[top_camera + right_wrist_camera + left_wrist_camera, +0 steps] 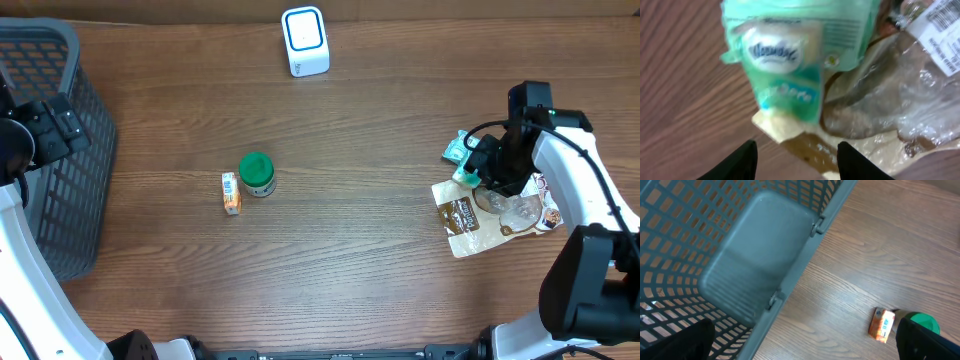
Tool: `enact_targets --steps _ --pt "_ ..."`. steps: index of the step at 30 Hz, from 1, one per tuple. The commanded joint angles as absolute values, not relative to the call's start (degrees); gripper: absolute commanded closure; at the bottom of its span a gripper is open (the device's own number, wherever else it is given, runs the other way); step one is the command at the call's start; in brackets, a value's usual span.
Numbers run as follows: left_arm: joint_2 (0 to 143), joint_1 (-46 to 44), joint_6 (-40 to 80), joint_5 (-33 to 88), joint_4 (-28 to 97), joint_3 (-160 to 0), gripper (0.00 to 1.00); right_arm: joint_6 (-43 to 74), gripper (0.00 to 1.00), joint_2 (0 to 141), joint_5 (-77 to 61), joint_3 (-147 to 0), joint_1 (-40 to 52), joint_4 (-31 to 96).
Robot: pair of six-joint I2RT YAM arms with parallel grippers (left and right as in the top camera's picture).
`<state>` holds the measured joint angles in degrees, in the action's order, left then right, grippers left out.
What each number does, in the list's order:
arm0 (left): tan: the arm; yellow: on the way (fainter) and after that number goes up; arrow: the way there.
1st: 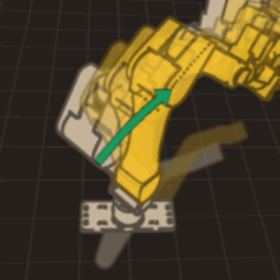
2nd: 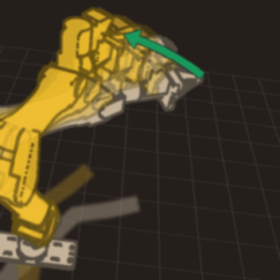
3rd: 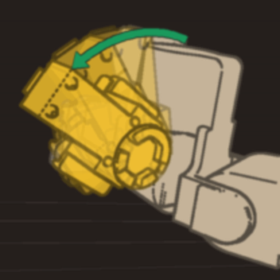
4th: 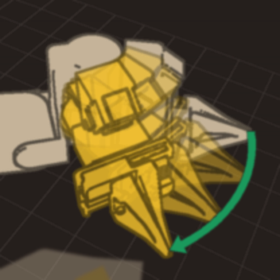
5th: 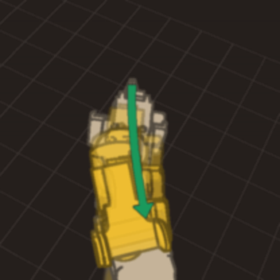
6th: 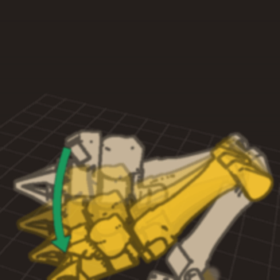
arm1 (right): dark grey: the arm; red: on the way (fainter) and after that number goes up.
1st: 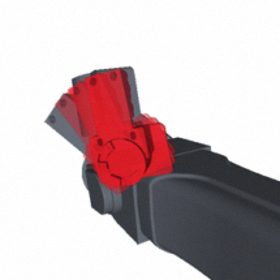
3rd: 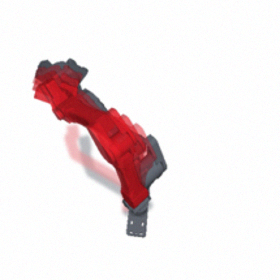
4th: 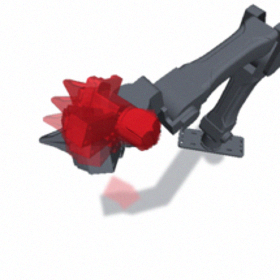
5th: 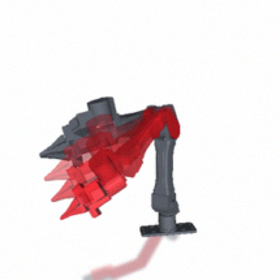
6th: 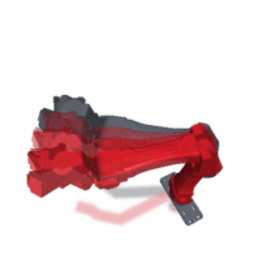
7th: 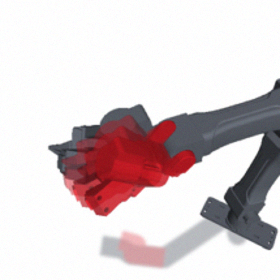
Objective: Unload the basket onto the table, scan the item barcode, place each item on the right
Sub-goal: 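Move the tissue pack right and release it by the snack bag, then reach the right gripper over the green-lidded jar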
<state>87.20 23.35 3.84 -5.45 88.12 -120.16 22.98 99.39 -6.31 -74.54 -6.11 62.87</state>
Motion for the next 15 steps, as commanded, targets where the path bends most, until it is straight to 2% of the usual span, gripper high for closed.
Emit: enact_targets --steps 1,9,15 --pt "87.3 23.6 2.7 -6.0 88.1 -120.9 0.01 18.7 0.47 98.1 -13.1 -81.0 -4.8 64.6" --pt "87.3 23.6 2.7 -6.0 88.1 -120.9 0.0 14.8 0.39 96.3 -28.1 -85.5 7.0 61.4" --pt "87.3 23.6 2.7 -6.0 88.1 -120.9 0.0 18.3 0.36 97.6 -28.8 -85.5 20.7 52.6"
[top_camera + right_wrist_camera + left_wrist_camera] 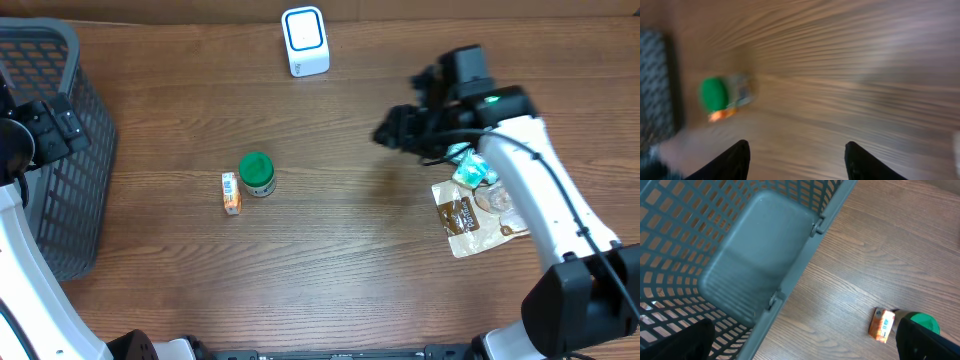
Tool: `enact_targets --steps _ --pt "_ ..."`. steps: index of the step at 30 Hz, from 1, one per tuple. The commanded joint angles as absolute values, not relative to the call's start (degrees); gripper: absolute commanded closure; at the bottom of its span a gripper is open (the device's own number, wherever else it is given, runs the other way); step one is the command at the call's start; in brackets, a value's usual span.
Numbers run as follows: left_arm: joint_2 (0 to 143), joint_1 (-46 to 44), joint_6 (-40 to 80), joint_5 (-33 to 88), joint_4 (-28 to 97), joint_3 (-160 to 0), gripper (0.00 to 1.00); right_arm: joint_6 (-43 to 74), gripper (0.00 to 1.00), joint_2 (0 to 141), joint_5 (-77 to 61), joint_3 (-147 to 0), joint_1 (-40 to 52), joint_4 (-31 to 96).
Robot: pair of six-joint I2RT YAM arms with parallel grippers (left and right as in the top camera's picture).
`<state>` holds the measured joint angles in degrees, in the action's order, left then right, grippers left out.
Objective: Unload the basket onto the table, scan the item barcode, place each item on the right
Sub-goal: 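Reach the right gripper over the green-lidded jar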
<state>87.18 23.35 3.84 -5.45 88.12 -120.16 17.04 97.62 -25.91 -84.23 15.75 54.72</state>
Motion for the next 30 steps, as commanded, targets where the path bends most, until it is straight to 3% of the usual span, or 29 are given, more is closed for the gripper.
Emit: enact_targets --steps 1,11,20,30 --pt "87.3 23.6 2.7 -6.0 88.1 -120.9 0.01 19.0 0.36 98.0 -28.5 -85.5 22.9 51.1" --pt "87.3 23.6 2.7 -6.0 88.1 -120.9 0.0 24.3 0.28 105.0 -12.8 -85.5 39.1 37.7" --pt "87.3 23.6 2.7 -6.0 88.1 -120.9 0.0 21.3 0.01 112.1 -8.6 -85.5 42.6 29.5" --pt "87.3 23.6 2.7 -6.0 88.0 -120.9 0.0 12.7 0.0 113.3 -2.1 -85.5 44.0 22.5"
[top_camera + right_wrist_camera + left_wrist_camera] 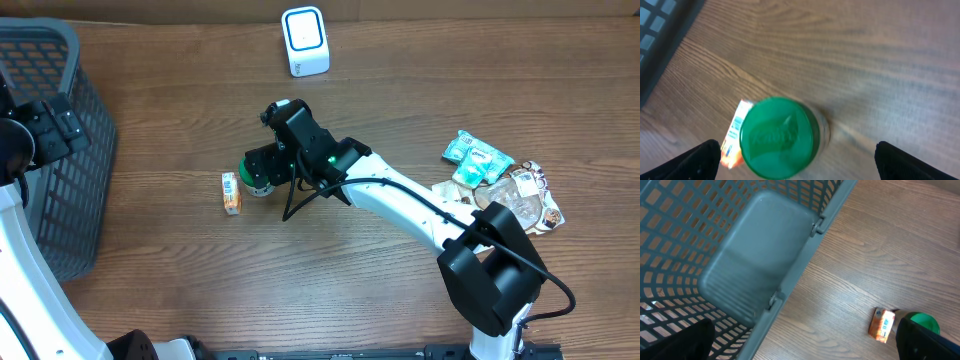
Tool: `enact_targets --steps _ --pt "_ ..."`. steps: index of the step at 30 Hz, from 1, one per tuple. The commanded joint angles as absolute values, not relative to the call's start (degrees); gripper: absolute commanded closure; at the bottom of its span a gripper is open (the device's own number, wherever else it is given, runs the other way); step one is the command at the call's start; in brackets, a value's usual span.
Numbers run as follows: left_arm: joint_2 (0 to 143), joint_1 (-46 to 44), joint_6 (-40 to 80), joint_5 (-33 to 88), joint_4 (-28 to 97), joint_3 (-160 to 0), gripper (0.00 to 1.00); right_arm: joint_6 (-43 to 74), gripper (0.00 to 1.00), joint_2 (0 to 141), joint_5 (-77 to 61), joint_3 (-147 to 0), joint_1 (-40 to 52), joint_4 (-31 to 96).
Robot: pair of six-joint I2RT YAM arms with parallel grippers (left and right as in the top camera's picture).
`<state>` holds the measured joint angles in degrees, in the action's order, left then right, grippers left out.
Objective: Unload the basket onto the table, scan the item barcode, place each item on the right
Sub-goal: 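Reach the right gripper over the green-lidded jar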
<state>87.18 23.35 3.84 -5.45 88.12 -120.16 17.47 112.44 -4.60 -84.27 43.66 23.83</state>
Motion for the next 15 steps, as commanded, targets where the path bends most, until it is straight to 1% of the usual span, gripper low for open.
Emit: enact_targets --steps 1,3,5,10,15 --pt "87.3 23.6 2.7 -6.0 88.0 -120.9 0.0 11.4 0.0 113.8 -1.5 -85.5 44.0 22.1" --pt "87.3 23.6 2.7 -6.0 88.1 -120.9 0.0 9.8 0.0 114.8 0.3 -86.6 44.1 23.1" --pt "87.3 23.6 2.7 -6.0 88.0 -120.9 0.01 8.1 0.0 115.4 0.6 -89.2 44.1 26.6" --pt "87.3 23.6 2.7 -6.0 88.0 -120.9 0.0 4.3 0.0 115.5 2.3 -100.3 44.1 37.8" --pt "87.3 23.6 2.7 -6.0 88.0 -120.9 0.0 0.8 0.0 115.8 2.0 -108.2 44.5 44.8"
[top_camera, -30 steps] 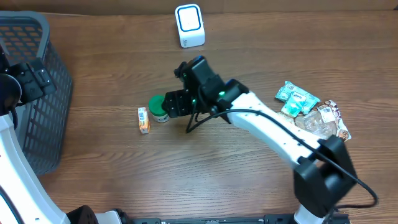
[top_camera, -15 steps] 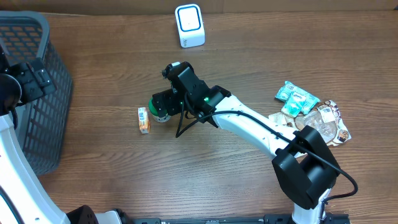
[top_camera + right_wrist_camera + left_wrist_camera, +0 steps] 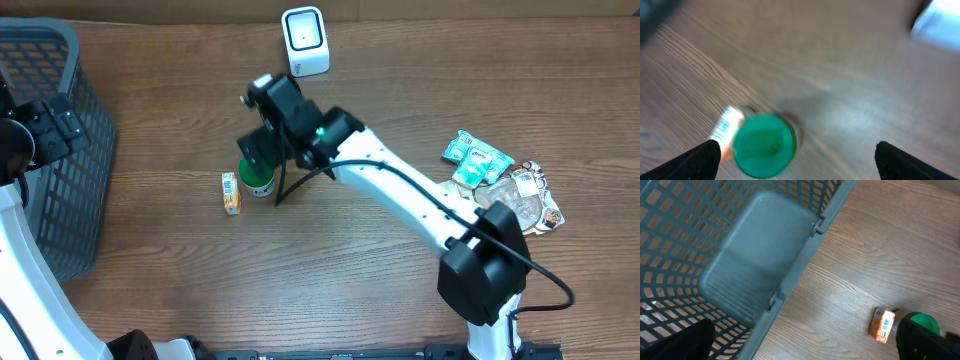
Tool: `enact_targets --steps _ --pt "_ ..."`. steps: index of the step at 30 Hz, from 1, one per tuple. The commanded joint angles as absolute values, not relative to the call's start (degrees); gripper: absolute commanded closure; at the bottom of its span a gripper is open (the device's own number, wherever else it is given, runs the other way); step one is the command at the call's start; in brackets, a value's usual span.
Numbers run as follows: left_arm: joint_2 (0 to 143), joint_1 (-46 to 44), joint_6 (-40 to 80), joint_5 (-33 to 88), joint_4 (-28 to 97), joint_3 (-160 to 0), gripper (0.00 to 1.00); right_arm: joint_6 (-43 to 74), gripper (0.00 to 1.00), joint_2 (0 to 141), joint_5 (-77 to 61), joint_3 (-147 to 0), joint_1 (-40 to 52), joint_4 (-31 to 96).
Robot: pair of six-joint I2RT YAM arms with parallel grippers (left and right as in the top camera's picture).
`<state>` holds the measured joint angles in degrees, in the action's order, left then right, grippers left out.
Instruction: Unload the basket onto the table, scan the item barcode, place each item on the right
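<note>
A jar with a green lid (image 3: 257, 180) stands mid-table, with a small orange box (image 3: 231, 193) lying just left of it. The white scanner (image 3: 305, 40) stands at the far edge. My right gripper (image 3: 255, 148) hangs above the jar's far side. In the blurred right wrist view the right gripper (image 3: 800, 160) is open and empty, with the jar (image 3: 764, 146) below, closer to its left finger, and the orange box (image 3: 725, 129) beside it. Over by the basket my left gripper (image 3: 810, 345) is open, and the jar (image 3: 925, 321) shows far off.
A dark grey mesh basket (image 3: 60, 180) fills the left edge of the table. At the right lie green packets (image 3: 478, 158) and a brown pouch with clear wrap (image 3: 520, 200). The right arm stretches across the table's middle.
My right gripper has shifted a little toward the far edge and the scanner, staying open over the jar. The scanner now shows at the top right of its view. The left arm is unchanged.
My right gripper hung open over the green packet in the pile at the right. It then stood left of that pile, with the items left in place. Later it was open above the green-lidded jar, and now sits slightly farther back. The left arm never moved.
</note>
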<state>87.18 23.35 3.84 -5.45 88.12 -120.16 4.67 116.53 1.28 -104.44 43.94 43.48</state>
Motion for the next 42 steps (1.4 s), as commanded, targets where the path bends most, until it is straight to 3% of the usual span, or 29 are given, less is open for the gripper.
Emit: enact_targets --steps 1,15,26,32,37,42 --pt "87.3 23.6 2.7 -6.0 88.0 -120.9 0.0 -0.4 0.0 115.9 1.4 -108.5 44.7 45.5" --pt "87.4 23.6 2.7 -6.0 88.1 -120.9 0.0 -13.8 0.0 124.8 -3.7 -108.4 48.2 47.5" --pt "87.3 23.6 2.7 -6.0 88.1 -120.9 0.01 -13.7 0.01 130.3 -2.8 -108.3 48.6 44.6" --pt "87.3 23.6 2.7 -6.0 88.0 -120.9 0.0 -9.2 0.1 130.8 -2.0 -108.3 48.0 42.2" --pt "87.3 23.6 2.7 -6.0 88.0 -120.9 0.0 -0.5 0.28 130.8 -2.1 -108.3 45.9 40.8" --pt "87.3 23.6 2.7 -6.0 88.1 -120.9 0.01 4.2 0.37 130.8 -2.5 -108.3 44.6 41.7"
